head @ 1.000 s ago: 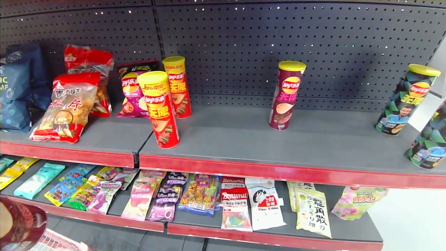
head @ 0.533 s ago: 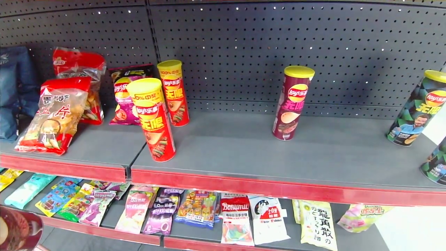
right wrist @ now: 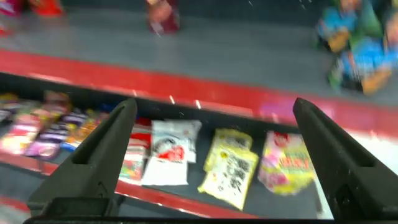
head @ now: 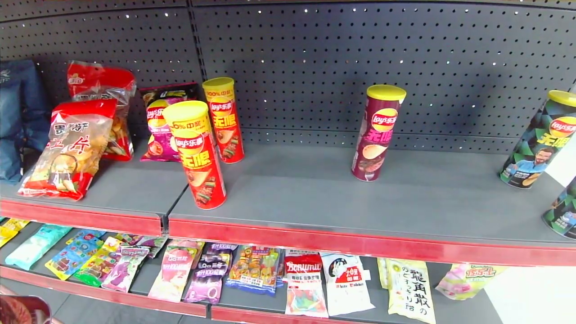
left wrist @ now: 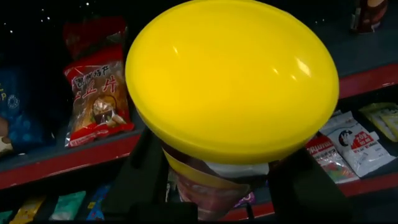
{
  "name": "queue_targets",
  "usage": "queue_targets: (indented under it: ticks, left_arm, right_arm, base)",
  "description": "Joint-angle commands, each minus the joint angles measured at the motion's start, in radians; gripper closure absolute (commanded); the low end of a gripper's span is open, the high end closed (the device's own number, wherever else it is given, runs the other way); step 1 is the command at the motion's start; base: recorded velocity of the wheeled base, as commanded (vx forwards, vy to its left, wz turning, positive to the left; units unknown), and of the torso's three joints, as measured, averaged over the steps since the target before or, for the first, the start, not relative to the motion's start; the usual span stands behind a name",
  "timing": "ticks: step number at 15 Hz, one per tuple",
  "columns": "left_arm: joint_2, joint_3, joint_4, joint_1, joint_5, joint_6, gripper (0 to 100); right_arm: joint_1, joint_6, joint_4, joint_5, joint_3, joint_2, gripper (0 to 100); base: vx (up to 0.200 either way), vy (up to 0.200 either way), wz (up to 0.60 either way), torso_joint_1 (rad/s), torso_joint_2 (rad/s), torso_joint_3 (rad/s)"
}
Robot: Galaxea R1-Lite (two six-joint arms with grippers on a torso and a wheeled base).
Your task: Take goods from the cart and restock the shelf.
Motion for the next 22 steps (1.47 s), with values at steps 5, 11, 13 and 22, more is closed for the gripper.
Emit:
queue_targets:
  ticks: [5,11,13,22]
  left_arm:
    - [0.000,0.040,-0.067,0.004,0.063,-0.090,100]
    - [0.066,0.040,-0.130,-0.001,0.063,-0.121,100]
    - [0.069,0.038,-0.130,0.001,0.066,-0.119,100]
    - [0.070,0.035,-0.130,0.002,0.068,-0.116,100]
  right_arm:
    - [0.265,-0.127,-0.386,0.109,-0.341,0.995,0]
    - [0.267,-0.040,-0.526,0.031,-0.542,1.332,0]
    - [0.269,-0.006,-0.537,0.000,-0.617,1.397,0]
    - [0.270,0.025,-0.577,-0.117,-0.771,1.556,0]
  base:
    - [0.000,0.000,0.00,0.000,0.00,0.000]
    - [0.000,0.000,0.00,0.000,0.00,0.000]
    - [0.000,0.000,0.00,0.000,0.00,0.000]
    - [0.000,0.000,0.00,0.000,0.00,0.000]
